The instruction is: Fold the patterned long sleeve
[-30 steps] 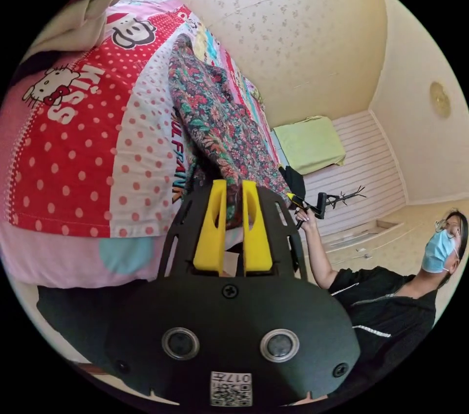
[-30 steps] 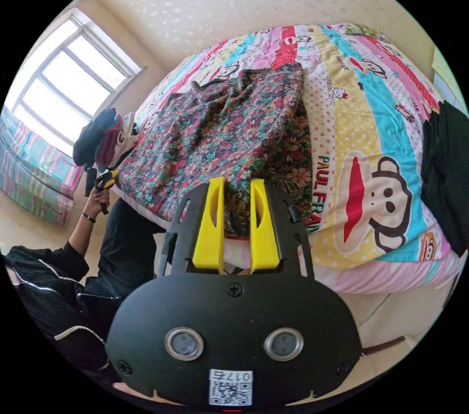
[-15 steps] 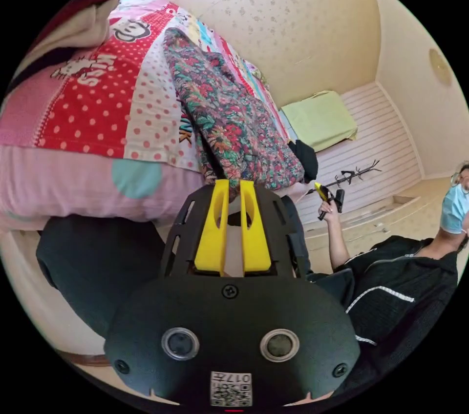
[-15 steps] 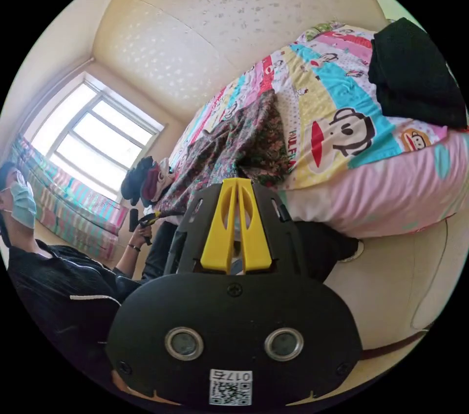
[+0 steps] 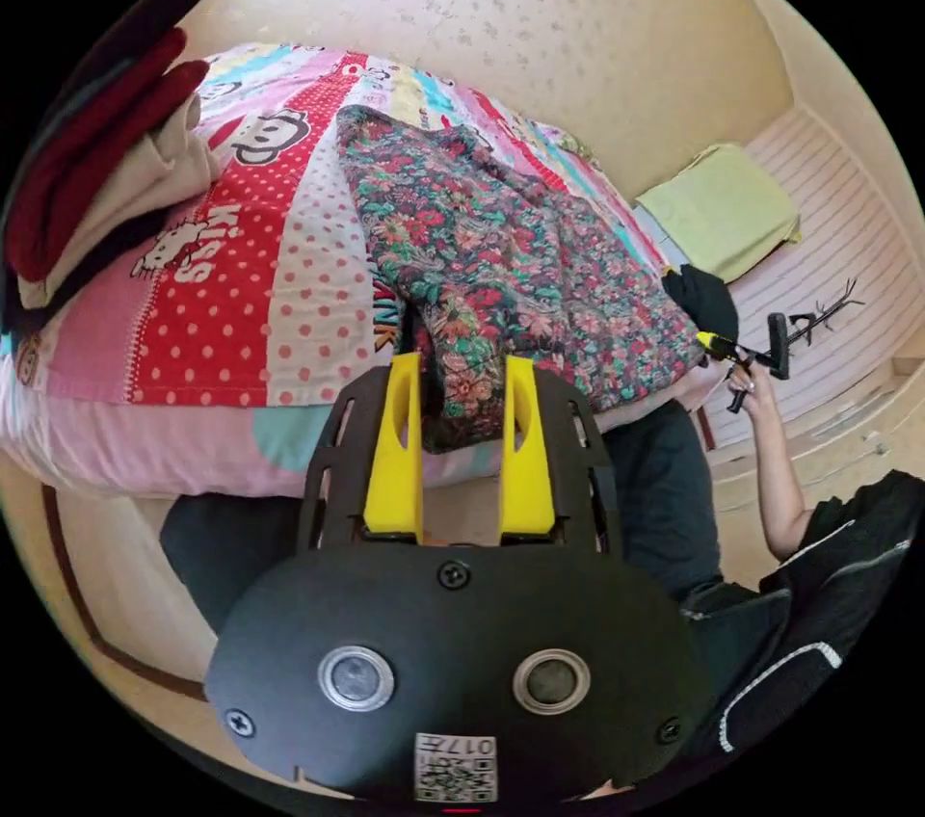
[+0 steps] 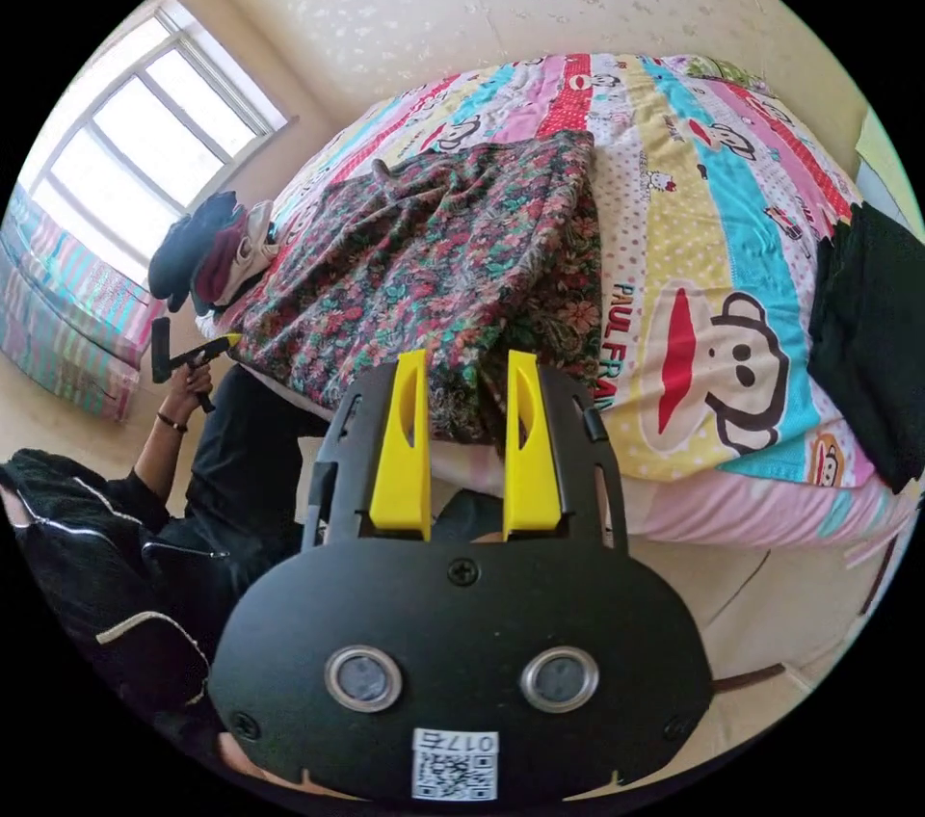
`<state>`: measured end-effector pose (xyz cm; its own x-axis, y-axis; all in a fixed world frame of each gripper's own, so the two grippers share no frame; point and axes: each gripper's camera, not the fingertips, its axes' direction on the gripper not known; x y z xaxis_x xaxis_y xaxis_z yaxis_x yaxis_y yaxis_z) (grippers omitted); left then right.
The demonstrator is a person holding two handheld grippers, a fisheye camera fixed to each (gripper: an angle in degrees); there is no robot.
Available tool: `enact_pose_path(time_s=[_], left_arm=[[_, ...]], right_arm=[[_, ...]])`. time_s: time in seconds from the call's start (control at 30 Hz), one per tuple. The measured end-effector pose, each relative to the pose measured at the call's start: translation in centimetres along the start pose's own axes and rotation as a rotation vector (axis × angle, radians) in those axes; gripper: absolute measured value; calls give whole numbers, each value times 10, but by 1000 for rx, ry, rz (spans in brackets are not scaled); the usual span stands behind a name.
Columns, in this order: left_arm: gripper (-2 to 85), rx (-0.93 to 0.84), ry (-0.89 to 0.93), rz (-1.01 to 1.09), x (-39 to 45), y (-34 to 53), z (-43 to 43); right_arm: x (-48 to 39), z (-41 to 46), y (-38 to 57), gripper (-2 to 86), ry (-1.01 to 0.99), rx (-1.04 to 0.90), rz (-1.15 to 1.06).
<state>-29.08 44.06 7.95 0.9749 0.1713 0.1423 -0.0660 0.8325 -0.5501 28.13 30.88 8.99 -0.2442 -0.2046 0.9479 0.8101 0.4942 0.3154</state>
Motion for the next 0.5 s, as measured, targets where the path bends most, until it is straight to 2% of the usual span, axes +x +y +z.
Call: enact_pose_path(time_s=[0.13, 0.23, 0.3, 0.37, 0.5], left_arm=[[96, 1, -285, 109, 53, 8, 25], [91, 95, -451, 165, 85, 25, 31], [89, 161, -460, 115, 85, 36, 31], [85, 220, -389, 60, 71, 47, 22], [68, 174, -320, 62, 51, 43, 4]], right_arm=[[-23, 9, 17, 98, 71, 122, -2], [-45, 9, 46, 84, 196, 259, -84], [-52, 10, 66, 73, 273, 305, -136], [-47, 5, 80, 66, 278, 358, -140], [-10, -13, 98, 42, 105, 412, -115]])
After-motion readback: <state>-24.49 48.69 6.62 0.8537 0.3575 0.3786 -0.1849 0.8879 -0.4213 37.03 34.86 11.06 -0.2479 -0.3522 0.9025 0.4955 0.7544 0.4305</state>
